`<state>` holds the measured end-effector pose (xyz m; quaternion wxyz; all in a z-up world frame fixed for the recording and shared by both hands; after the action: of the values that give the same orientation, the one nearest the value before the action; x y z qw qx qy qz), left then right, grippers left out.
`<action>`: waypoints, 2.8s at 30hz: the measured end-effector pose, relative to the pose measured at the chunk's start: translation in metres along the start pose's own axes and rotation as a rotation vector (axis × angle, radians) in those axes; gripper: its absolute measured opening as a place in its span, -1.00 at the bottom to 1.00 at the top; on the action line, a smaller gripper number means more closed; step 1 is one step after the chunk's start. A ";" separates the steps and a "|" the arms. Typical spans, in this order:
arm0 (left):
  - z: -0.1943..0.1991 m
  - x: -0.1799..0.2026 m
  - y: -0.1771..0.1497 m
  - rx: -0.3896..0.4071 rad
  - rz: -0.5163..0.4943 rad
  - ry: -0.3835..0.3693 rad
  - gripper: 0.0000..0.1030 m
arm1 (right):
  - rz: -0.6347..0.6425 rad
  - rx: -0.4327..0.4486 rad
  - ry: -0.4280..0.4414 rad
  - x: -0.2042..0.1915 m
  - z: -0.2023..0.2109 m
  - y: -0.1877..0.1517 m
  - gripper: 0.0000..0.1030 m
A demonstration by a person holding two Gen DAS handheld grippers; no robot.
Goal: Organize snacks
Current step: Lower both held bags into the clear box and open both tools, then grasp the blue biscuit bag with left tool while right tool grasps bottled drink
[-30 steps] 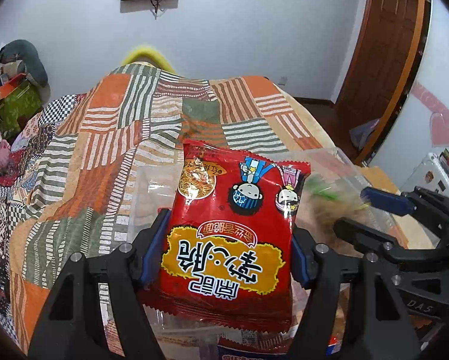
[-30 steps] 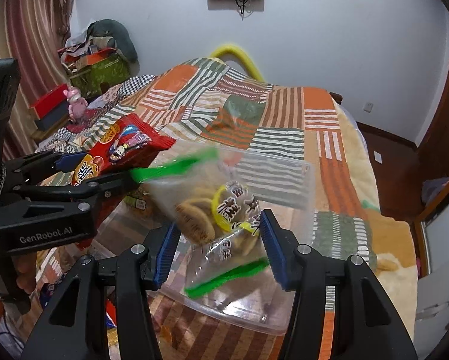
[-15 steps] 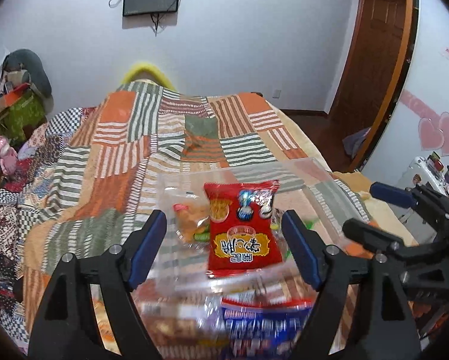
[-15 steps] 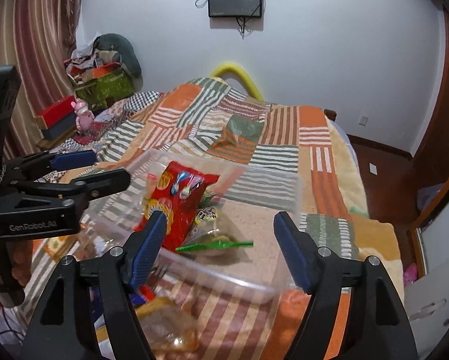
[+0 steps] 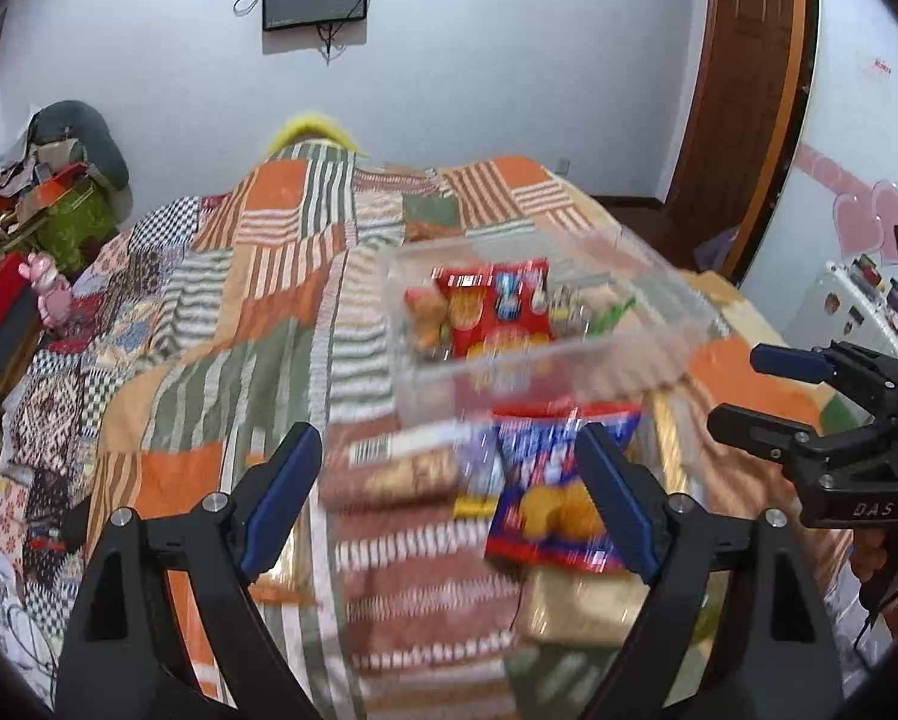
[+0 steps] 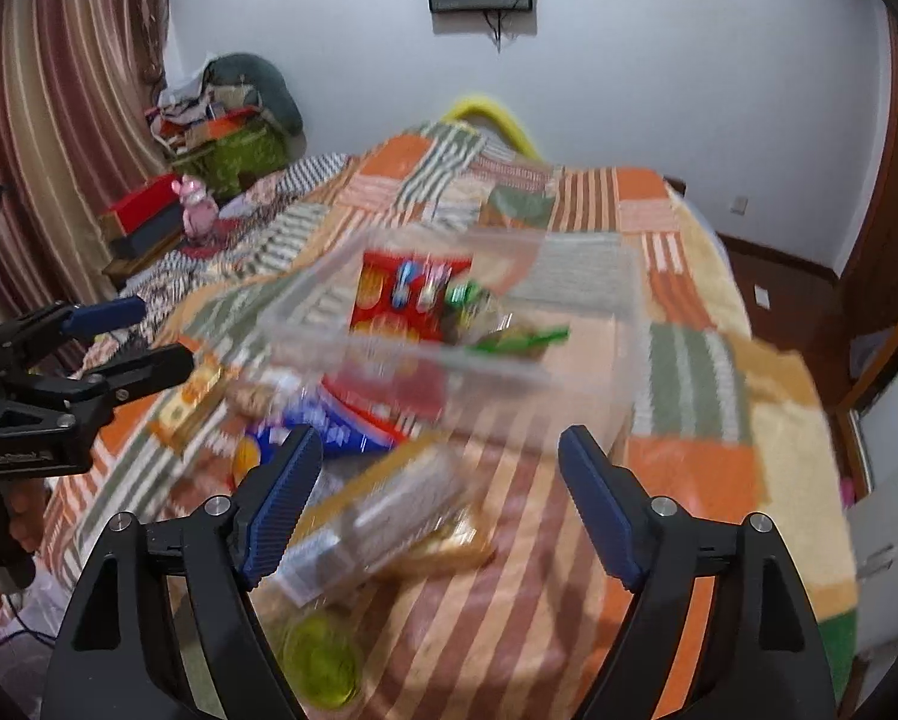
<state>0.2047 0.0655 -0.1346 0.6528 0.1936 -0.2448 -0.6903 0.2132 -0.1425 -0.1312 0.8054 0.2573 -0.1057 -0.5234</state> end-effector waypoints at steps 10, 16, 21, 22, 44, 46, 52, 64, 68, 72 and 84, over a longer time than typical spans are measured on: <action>-0.011 -0.006 -0.043 -0.059 0.021 -0.010 0.69 | -0.035 -0.086 0.051 -0.022 -0.031 -0.018 0.53; -0.016 -0.005 -0.045 -0.069 0.034 -0.032 0.69 | -0.091 -0.108 0.121 -0.021 -0.038 -0.022 0.22; -0.016 0.002 -0.039 -0.059 0.029 -0.048 0.69 | -0.112 -0.098 0.138 -0.018 -0.032 -0.023 -0.17; -0.016 0.004 -0.038 -0.058 0.026 -0.053 0.69 | -0.113 -0.095 0.139 -0.018 -0.031 -0.022 -0.28; -0.076 0.036 -0.007 -0.124 0.080 -0.104 0.69 | -0.046 -0.046 0.066 -0.005 -0.014 -0.013 -0.43; -0.082 0.035 -0.006 -0.128 0.086 -0.106 0.68 | -0.042 -0.043 0.063 -0.006 -0.015 -0.011 -0.31; -0.081 0.030 -0.012 -0.102 0.095 -0.140 0.24 | -0.037 -0.068 0.079 -0.011 -0.028 -0.005 -0.01; -0.044 -0.002 -0.019 -0.024 0.135 -0.133 0.19 | -0.065 -0.153 0.137 -0.019 -0.060 0.004 0.00; -0.042 -0.005 -0.022 -0.028 0.130 -0.124 0.19 | -0.056 -0.172 0.121 -0.023 -0.068 0.003 -0.12; -0.040 -0.004 -0.022 -0.025 0.133 -0.121 0.19 | -0.044 -0.166 0.115 -0.025 -0.064 0.002 -0.38; -0.019 0.003 -0.006 0.021 0.123 -0.105 0.19 | -0.040 -0.072 0.092 -0.015 -0.023 -0.002 -0.39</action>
<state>0.2110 0.0612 -0.1530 0.6782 0.1484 -0.2973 -0.6555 0.2159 -0.1228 -0.1503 0.8075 0.2540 -0.0443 -0.5305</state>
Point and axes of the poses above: each gripper's, at about its wrist camera, not at the fingertips, and z roughly against the way its jaws point, x to its right, y to its top, the point moved 1 cm from there along -z, roughly the way its jaws point, and after that the axes turned 10 degrees about -x, right-handed, at the moved point
